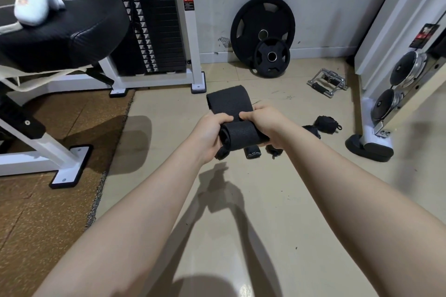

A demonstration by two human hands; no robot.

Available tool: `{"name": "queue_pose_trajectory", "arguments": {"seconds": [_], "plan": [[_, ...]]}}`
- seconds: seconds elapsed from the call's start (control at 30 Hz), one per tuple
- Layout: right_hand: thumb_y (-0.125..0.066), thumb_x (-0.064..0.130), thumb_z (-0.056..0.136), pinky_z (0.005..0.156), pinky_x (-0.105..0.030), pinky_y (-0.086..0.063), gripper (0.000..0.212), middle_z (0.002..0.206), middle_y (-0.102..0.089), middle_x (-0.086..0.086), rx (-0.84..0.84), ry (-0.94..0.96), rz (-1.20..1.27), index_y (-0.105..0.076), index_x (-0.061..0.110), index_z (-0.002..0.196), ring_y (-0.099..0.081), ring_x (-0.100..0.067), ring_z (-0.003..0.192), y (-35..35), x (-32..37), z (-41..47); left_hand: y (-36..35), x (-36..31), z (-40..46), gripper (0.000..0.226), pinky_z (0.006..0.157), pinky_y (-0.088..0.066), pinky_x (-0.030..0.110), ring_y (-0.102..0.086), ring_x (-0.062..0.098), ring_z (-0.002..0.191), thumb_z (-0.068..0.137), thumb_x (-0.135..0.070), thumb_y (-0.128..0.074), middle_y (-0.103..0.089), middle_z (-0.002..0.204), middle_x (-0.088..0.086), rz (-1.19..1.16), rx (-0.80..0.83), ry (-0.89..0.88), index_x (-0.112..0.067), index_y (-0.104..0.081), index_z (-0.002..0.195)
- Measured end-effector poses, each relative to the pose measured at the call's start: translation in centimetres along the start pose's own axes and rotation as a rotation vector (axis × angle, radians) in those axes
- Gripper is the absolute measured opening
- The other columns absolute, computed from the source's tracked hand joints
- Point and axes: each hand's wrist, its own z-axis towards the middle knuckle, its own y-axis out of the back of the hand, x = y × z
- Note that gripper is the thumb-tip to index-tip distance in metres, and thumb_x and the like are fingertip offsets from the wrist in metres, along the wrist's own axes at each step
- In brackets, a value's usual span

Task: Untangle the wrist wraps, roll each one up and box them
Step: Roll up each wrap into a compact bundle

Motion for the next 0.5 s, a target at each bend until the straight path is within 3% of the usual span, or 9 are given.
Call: {"name": "queue_pose_trajectory", "arguments": {"seconds": [0.1, 0.2, 0.27, 0.33, 0.43, 0.5], "plan": [[-0.052, 0.017, 0.092, 0.047, -0.022, -0.036, 0.019, 0.064, -0.053, -0.007, -0.036, -0.153, -0.029, -0.049, 0.012, 0.074, -0.049, -0.021, 0.056, 0.6, 0.2, -0.4, -0.1, 0.5, -0.4, 0.047, 0.084, -0.054, 0.038, -0.066, 0.022, 0.103, 0.083, -0.031, -0.066, -0.066, 0.118, 0.005, 0.262, 0.161, -0.043, -0.020, -0.050, 0.126], [-0.041, 0.011, 0.091, 0.046, -0.023, -0.033, 0.024, 0.056, -0.052, -0.006, 0.026, -0.191, -0.111, -0.050, 0.010, 0.069, -0.046, -0.020, 0.048, 0.9, 0.1, -0.8, 0.5, 0.9, -0.9, 0.059, 0.072, -0.057, 0.038, -0.066, 0.021, 0.095, 0.077, -0.016, -0.075, -0.060, 0.121, 0.005, 0.516, 0.275, -0.093, -0.026, -0.046, 0.127], [-0.039, 0.012, 0.089, 0.047, -0.024, -0.036, 0.020, 0.060, -0.056, -0.008, 0.057, -0.176, -0.102, -0.053, 0.010, 0.074, -0.050, -0.021, 0.052, 0.9, 0.3, -1.0, 1.0, 0.8, -0.7, 0.056, 0.079, -0.058, 0.049, -0.068, 0.026, 0.095, 0.080, -0.012, -0.073, -0.060, 0.120, 0.004, 0.531, 0.245, -0.131, -0.033, -0.047, 0.124], [-0.041, 0.017, 0.090, 0.048, -0.025, -0.039, 0.016, 0.072, -0.060, -0.009, 0.135, -0.122, 0.044, -0.055, 0.011, 0.085, -0.055, -0.022, 0.060, 1.1, 0.2, -0.9, 1.4, 0.5, -0.7, 0.042, 0.076, -0.059, 0.045, -0.067, 0.026, 0.099, 0.085, -0.012, -0.069, -0.061, 0.118, 0.003, 0.464, 0.189, -0.165, -0.032, -0.050, 0.117], [-0.048, 0.033, 0.095, 0.071, -0.030, -0.046, 0.020, 0.098, -0.065, -0.008, 0.308, 0.098, 0.110, -0.059, 0.019, 0.102, -0.060, -0.021, 0.083, 1.6, -0.3, -0.5, 2.1, 0.2, -0.4, 0.022, 0.063, -0.057, 0.031, -0.065, 0.023, 0.098, 0.091, -0.015, -0.061, -0.061, 0.116, 0.004, 0.316, 0.068, -0.150, -0.026, -0.054, 0.109], [-0.057, 0.027, 0.092, 0.091, -0.032, -0.044, 0.016, 0.109, -0.067, -0.005, 0.347, 0.231, 0.003, -0.061, 0.022, 0.107, -0.060, -0.017, 0.100, 1.6, -0.8, -0.4, 2.2, 0.4, -0.2, 0.021, 0.069, -0.058, 0.034, -0.065, 0.023, 0.098, 0.092, -0.017, -0.058, -0.064, 0.114, 0.006, 0.276, 0.041, -0.127, -0.020, -0.055, 0.113]]}}
